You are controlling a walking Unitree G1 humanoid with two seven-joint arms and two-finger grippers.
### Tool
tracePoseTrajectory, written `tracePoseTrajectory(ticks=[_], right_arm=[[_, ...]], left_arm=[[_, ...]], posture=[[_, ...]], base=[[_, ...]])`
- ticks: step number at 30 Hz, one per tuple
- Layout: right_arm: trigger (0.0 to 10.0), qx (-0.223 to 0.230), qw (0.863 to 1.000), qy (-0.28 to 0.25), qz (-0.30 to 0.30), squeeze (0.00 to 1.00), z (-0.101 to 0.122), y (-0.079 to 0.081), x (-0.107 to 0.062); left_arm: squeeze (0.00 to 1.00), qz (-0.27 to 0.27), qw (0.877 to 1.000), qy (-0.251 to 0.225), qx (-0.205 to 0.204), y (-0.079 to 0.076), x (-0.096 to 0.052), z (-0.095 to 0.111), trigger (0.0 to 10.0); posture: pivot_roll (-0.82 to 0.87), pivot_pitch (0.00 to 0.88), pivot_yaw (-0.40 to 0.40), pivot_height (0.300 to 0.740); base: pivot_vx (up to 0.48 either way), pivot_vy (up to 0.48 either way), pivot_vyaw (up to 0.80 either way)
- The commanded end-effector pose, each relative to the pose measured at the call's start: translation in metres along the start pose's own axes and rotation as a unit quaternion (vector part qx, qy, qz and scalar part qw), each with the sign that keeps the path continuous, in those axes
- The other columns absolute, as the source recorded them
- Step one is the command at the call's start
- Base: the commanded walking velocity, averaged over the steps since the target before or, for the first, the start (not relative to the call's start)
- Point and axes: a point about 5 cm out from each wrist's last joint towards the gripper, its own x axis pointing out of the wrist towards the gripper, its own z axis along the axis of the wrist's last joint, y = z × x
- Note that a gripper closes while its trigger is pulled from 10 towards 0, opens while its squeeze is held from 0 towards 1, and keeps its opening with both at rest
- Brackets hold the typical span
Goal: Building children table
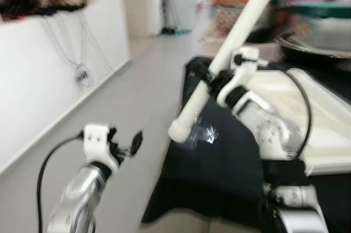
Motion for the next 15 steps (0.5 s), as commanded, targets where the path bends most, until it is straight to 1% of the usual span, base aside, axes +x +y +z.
tracePoseTrajectory(ticks=[1, 3, 4, 5, 6, 7, 8, 9, 10, 13, 14, 15], right_arm=[[10.0, -0.016, 1.000, -0.018, -0.015, 0.00, 0.005, -0.001, -0.001], [10.0, -0.016, 1.000, -0.018, -0.015, 0.00, 0.005, -0.001, -0.001], [10.0, -0.023, 0.999, -0.021, -0.027, 0.00, 0.004, -0.002, -0.002], [10.0, -0.023, 0.999, -0.021, -0.027, 0.00, 0.004, -0.002, -0.002], [10.0, -0.039, 0.998, -0.026, -0.049, 0.00, 0.004, -0.006, -0.004], [10.0, -0.039, 0.998, -0.026, -0.049, 0.00, 0.004, -0.006, -0.004], [10.0, -0.057, 0.995, -0.033, -0.070, 0.00, 0.004, -0.010, -0.006], [10.0, -0.057, 0.995, -0.033, -0.070, 0.00, 0.004, -0.010, -0.006], [10.0, -0.074, 0.991, -0.041, -0.105, 0.00, 0.004, -0.018, -0.008], [10.0, -0.076, 0.990, -0.042, -0.115, 0.00, 0.004, -0.021, -0.009], [10.0, -0.070, 0.990, -0.037, -0.115, 0.00, 0.003, -0.021, -0.009], [10.0, -0.064, 0.991, -0.042, -0.112, 0.00, 0.003, -0.020, -0.009]], left_arm=[[0.00, -0.001, 1.000, -0.003, 0.002, -0.002, 0.003, 0.001, 10.0], [0.00, -0.001, 1.000, -0.003, 0.002, -0.002, 0.003, 0.001, 10.0], [0.00, -0.003, 1.000, -0.003, 0.000, -0.003, 0.004, 0.001, 10.0], [0.00, -0.003, 1.000, -0.003, 0.000, -0.003, 0.004, 0.001, 10.0], [0.00, -0.003, 1.000, -0.003, -0.004, -0.003, 0.004, 0.000, 10.0], [0.00, -0.003, 1.000, -0.003, -0.004, -0.003, 0.004, 0.000, 10.0], [0.00, -0.003, 1.000, -0.003, -0.006, -0.004, 0.005, 0.000, 10.0], [0.00, -0.003, 1.000, -0.003, -0.006, -0.004, 0.005, 0.000, 10.0], [0.00, -0.005, 1.000, -0.003, -0.008, -0.005, 0.005, -0.001, 10.0], [0.00, -0.007, 1.000, -0.003, -0.009, -0.006, 0.006, -0.002, 10.0], [0.00, -0.007, 1.000, -0.003, -0.010, -0.006, 0.006, -0.002, 10.0], [0.00, -0.007, 1.000, -0.005, -0.010, -0.006, 0.006, -0.002, 10.0]], posture=[[0.07, 0.000, -0.088, 0.740], [0.07, 0.000, -0.088, 0.740], [0.07, 0.000, -0.088, 0.740], [0.07, 0.000, -0.088, 0.740], [0.06, 0.000, -0.088, 0.740], [0.06, 0.000, -0.088, 0.740], [0.06, 0.000, -0.088, 0.740], [0.06, 0.000, -0.088, 0.740], [0.06, 0.000, -0.089, 0.740], [0.06, 0.000, -0.088, 0.740], [0.06, 0.000, -0.088, 0.740], [0.06, 0.000, -0.089, 0.740]], base=[[0.000, -0.472, 0.00], [0.000, -0.472, 0.00], [0.000, -0.472, 0.00], [0.000, -0.472, 0.00], [0.000, -0.472, 0.00], [0.000, -0.472, 0.00], [0.000, -0.472, 0.00], [0.000, -0.472, 0.00], [0.000, -0.472, 0.00], [0.000, -0.472, 0.00], [0.000, -0.472, 0.00], [0.000, -0.416, -0.75]])
